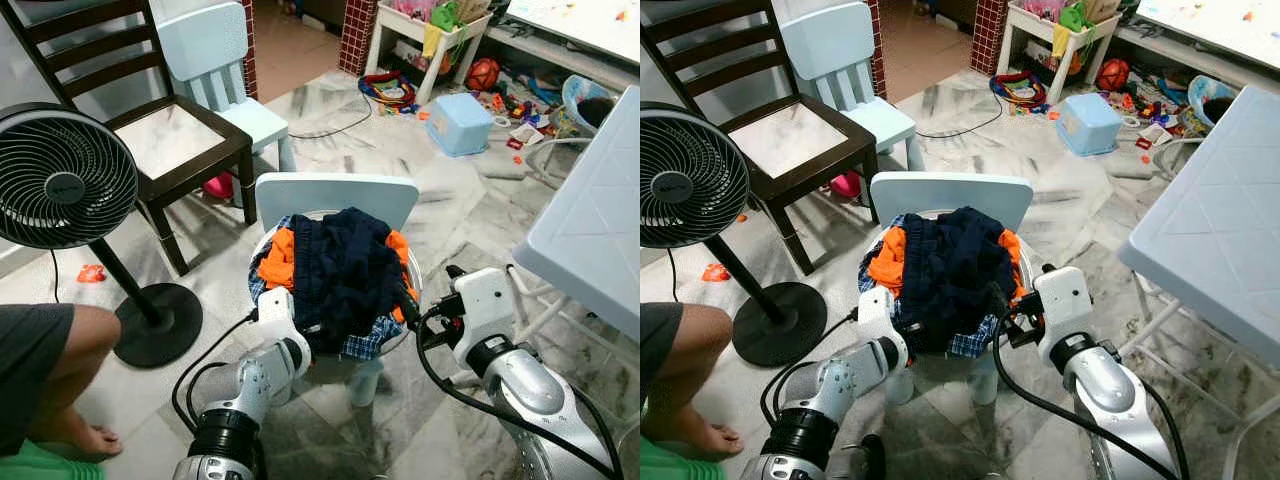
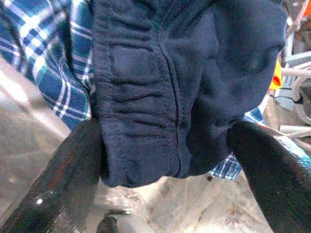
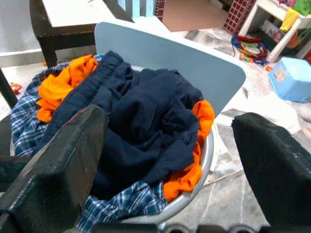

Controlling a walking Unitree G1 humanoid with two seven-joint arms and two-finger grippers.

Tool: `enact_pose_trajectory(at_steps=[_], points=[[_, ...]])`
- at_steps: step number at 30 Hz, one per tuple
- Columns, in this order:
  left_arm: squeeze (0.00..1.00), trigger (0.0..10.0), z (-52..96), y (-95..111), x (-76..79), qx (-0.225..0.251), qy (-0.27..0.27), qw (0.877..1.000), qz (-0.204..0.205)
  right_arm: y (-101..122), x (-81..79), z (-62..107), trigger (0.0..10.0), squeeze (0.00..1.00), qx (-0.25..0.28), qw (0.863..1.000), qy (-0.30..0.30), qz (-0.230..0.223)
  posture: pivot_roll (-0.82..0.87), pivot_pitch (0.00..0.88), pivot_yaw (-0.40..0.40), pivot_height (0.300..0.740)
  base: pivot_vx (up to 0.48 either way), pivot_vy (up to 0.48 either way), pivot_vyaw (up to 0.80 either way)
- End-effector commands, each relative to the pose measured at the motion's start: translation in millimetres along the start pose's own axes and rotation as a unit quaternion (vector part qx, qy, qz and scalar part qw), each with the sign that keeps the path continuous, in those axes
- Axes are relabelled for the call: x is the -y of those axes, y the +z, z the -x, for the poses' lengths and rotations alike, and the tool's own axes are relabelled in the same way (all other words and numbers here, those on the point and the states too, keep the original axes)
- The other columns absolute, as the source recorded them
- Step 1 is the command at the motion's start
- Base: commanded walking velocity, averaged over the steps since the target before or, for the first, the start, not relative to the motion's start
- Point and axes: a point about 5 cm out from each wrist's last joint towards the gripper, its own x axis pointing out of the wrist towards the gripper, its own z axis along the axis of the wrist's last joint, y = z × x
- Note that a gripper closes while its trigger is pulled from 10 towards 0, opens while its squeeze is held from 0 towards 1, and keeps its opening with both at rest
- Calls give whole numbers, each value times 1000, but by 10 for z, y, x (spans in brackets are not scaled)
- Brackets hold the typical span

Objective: Hang hanger

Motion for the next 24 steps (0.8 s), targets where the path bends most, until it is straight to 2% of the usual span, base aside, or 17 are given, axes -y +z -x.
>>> enact_pose_trajectory(at_steps=[1,11,24], points=[[0,0,-41,-59,-14,-11,-2,1000,6,20,2,31,10000,0,3,1000,-6,5,-98,163,-26,740,0,0,0],[0,0,-90,-73,-180,-13,20,1000,14,21,-12,26,10000,0,4,1000,-10,6,-108,162,-11,740,0,0,0],[0,0,-126,-48,-186,-6,15,1000,12,4,-5,39,10000,0,3,1000,-18,7,-109,157,-6,740,0,0,0]])
